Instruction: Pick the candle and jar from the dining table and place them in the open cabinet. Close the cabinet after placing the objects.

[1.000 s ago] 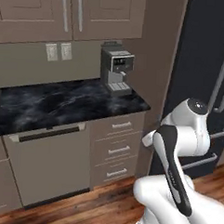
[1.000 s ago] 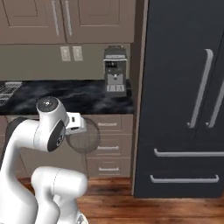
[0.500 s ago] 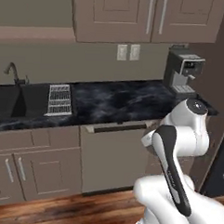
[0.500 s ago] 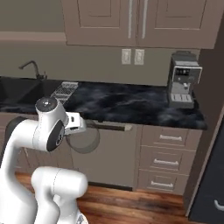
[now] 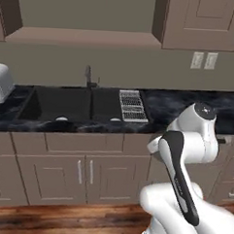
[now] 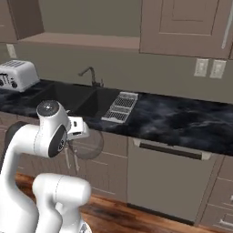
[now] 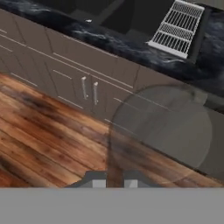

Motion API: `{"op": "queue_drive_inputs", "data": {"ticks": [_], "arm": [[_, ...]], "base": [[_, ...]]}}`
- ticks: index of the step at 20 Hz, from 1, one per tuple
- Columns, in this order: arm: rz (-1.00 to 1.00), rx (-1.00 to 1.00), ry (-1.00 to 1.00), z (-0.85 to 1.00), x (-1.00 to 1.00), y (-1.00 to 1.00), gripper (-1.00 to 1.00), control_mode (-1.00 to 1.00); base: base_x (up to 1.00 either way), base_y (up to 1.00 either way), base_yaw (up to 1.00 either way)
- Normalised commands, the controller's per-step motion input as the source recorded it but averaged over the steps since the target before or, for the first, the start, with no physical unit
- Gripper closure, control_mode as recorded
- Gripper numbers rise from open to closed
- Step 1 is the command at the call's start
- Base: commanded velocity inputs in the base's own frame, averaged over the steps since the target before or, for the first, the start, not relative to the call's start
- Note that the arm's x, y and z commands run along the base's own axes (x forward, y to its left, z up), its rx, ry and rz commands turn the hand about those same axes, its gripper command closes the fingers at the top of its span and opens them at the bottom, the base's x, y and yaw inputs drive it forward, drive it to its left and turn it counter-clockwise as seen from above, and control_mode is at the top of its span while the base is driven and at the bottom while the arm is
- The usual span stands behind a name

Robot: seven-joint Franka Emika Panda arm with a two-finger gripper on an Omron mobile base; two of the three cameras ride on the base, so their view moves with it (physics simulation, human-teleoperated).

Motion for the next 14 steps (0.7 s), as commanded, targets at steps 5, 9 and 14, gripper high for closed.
{"op": "queue_drive_inputs", "data": {"ticks": [5,9,14], "arm": [[0.00,0.00,0.00,0.00,0.00,0.00,1.00,1.00],[0.00,0.00,0.00,0.00,0.00,0.00,1.00,1.00],[0.00,0.00,0.00,0.00,0.00,0.00,1.00,1.00]], "base": [[0.56,1.00,0.28],[0.72,1.00,0.28],[0.70,1.00,0.28]]}}
